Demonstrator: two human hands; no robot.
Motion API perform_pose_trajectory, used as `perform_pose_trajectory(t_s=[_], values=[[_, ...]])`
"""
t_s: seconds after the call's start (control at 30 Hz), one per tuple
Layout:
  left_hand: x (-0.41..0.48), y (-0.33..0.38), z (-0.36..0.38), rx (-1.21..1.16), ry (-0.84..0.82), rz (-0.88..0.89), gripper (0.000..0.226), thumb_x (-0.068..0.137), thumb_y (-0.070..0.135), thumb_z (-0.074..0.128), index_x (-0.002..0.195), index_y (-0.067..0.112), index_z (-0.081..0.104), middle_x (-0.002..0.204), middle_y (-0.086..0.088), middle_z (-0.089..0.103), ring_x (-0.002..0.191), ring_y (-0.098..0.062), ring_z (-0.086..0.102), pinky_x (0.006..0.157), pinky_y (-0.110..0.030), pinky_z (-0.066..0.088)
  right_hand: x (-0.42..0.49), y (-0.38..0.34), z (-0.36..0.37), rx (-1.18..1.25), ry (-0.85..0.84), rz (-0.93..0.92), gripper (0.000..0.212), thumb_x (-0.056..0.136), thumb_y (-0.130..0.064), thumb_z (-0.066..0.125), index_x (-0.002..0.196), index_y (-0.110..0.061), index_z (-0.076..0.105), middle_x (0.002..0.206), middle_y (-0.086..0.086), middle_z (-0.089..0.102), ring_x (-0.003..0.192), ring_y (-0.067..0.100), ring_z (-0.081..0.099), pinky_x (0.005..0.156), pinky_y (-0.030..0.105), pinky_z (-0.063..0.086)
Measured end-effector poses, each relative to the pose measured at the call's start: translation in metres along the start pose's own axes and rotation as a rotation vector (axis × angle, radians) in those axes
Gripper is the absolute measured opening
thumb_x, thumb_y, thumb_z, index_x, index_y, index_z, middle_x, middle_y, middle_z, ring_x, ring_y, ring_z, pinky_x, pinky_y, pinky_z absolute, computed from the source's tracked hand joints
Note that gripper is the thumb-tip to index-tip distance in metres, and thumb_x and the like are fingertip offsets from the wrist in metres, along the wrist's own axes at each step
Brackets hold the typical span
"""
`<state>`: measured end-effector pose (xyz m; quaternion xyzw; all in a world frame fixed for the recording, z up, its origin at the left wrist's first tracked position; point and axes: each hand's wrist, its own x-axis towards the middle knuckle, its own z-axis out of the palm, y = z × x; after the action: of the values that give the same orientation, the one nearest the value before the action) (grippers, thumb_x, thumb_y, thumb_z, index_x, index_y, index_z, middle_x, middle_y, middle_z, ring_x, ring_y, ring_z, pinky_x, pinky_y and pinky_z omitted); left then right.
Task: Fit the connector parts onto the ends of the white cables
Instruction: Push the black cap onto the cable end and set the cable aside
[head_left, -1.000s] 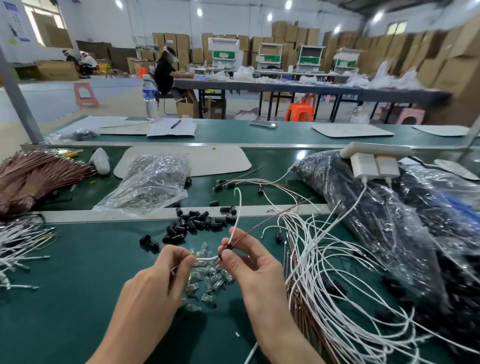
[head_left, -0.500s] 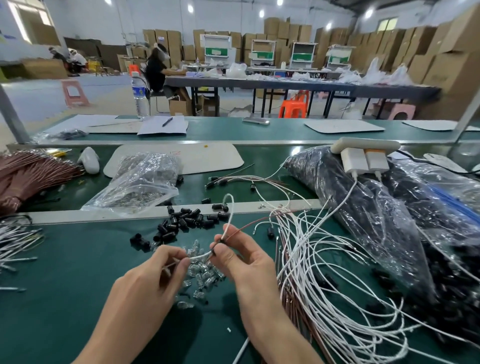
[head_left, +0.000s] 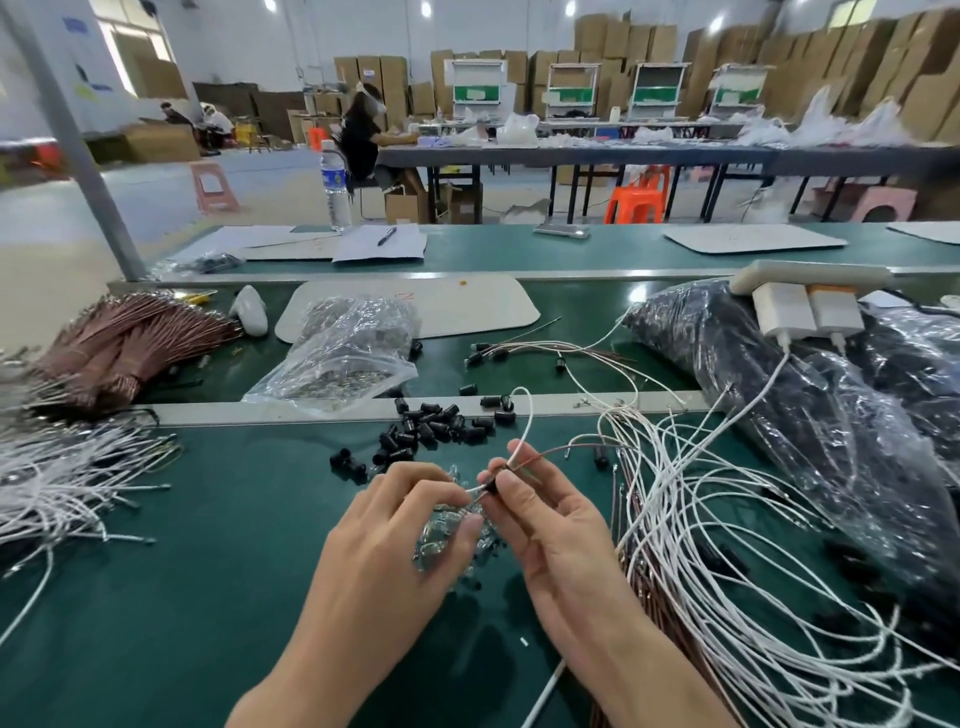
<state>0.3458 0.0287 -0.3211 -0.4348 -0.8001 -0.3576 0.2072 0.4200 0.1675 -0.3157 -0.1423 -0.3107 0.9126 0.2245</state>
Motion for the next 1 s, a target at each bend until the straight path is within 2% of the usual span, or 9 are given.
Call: perform_pose_trajectory(t_s=[0.27,0.5,0.63,0.83,0.93,1.0], values=[[0.0,-0.005,0.005,0.022,0.056,0.031,0.02,0.095,0.043,0.055,0.098,0.028,0.066,0.103,0.02,0.056,0.091,0.0,0.053,0.08,-0.02,0.042,-0.002,0.003,0.004,-0.029,-0.007,-0.005,0.04,0.075,-0.001,0.073,0.114,-0.003,0.065,0.098,0.015,0.074,0.09,0.022,0.073,0.075,0.024,0.059],[0.0,-0.005,0.004,0.047,0.039,0.026,0.021,0.094,0.047,0.052,0.099,0.028,0.061,0.097,0.022,0.059,0.087,0.003,0.052,0.08,-0.019,0.041,0.0,-0.001,0.0,-0.184,0.037,-0.027,0.032,0.079,-0.023,0.072,0.107,-0.008,0.07,0.108,0.015,0.076,0.097,0.025,0.074,0.078,0.028,0.061],[0.0,-0.007,0.004,0.144,0.029,0.103,0.033,0.095,0.051,0.052,0.105,0.024,0.068,0.096,0.017,0.068,0.086,-0.005,0.063,0.085,-0.027,0.042,-0.001,-0.001,0.0,-0.25,0.03,-0.036,0.025,0.078,-0.023,0.073,0.097,-0.007,0.073,0.106,0.017,0.076,0.102,0.028,0.073,0.078,0.028,0.06],[0.0,-0.011,0.006,0.203,0.074,0.168,0.026,0.097,0.043,0.055,0.106,0.024,0.07,0.087,0.017,0.065,0.078,-0.008,0.058,0.086,-0.031,0.042,-0.006,-0.001,0.006,-0.296,-0.04,-0.04,0.026,0.072,-0.026,0.078,0.088,-0.006,0.08,0.105,0.019,0.075,0.093,0.024,0.073,0.075,0.029,0.06],[0.001,-0.012,0.005,0.206,0.079,0.156,0.021,0.097,0.04,0.054,0.104,0.025,0.067,0.087,0.017,0.065,0.078,-0.008,0.058,0.086,-0.031,0.041,-0.006,-0.007,0.003,-0.343,0.021,-0.102,0.021,0.074,-0.03,0.077,0.083,-0.012,0.081,0.095,0.012,0.076,0.082,0.017,0.069,0.07,0.028,0.06],[0.002,-0.013,0.002,0.207,0.078,0.138,0.023,0.098,0.041,0.052,0.103,0.025,0.067,0.087,0.017,0.065,0.079,-0.009,0.059,0.086,-0.031,0.041,-0.003,-0.019,-0.005,-0.286,0.084,-0.134,0.012,0.079,-0.025,0.073,0.079,-0.015,0.081,0.089,0.009,0.075,0.074,0.015,0.068,0.064,0.027,0.06]])
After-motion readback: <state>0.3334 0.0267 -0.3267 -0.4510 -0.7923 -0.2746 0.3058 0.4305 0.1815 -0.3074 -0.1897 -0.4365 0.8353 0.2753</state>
